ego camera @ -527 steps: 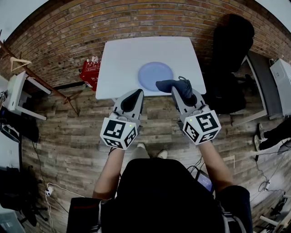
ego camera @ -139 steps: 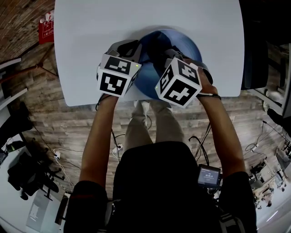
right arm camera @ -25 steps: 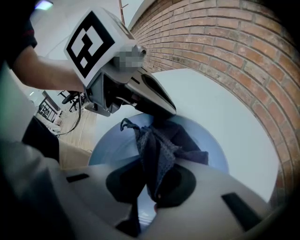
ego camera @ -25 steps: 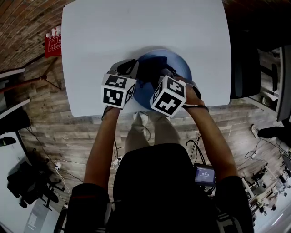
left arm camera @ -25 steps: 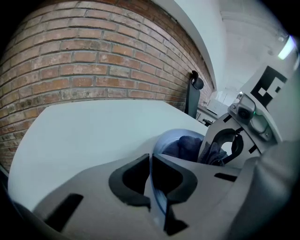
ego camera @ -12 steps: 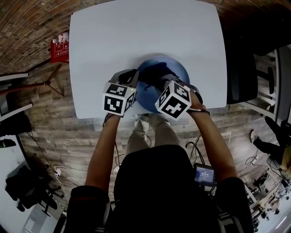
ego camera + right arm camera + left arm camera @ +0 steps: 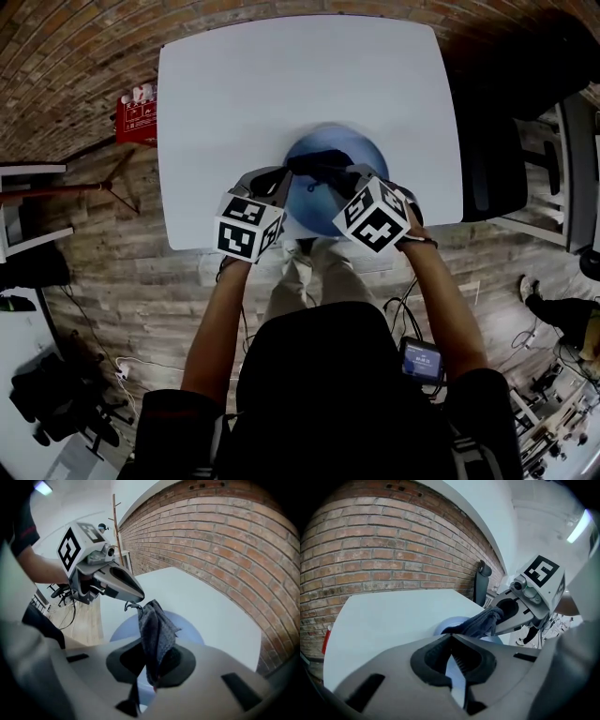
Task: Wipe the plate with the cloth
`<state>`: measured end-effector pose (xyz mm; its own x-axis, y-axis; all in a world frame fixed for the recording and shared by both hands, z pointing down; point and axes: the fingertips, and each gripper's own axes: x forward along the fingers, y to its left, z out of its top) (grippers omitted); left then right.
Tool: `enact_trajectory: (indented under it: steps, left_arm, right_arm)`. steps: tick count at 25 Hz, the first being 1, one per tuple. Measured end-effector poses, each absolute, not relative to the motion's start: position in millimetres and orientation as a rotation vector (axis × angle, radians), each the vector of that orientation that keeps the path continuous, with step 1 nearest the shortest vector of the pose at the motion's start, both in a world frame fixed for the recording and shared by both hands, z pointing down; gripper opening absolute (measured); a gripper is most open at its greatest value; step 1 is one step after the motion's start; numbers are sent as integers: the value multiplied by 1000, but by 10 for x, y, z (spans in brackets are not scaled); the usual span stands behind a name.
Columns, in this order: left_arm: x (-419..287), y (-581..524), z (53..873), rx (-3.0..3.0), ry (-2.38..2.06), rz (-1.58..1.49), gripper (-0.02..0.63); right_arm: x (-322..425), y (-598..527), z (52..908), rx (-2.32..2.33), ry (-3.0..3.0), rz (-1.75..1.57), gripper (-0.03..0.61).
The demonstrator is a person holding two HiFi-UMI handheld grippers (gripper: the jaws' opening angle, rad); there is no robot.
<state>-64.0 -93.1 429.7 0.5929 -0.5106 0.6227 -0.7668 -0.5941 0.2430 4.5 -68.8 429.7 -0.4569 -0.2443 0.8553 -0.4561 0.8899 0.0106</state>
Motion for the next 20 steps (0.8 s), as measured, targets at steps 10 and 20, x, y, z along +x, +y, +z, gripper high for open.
enact_trajectory:
  steps: [10,20]
  left_arm:
    - [-635,-665,3804,2432,-988,649,20]
    - [-797,-554,3225,2554,-1041,568,20]
  right_arm:
    - [-3,-736,3654,744,-2214,315,41]
    - [-66,-765,2988,970,-2365,344,41]
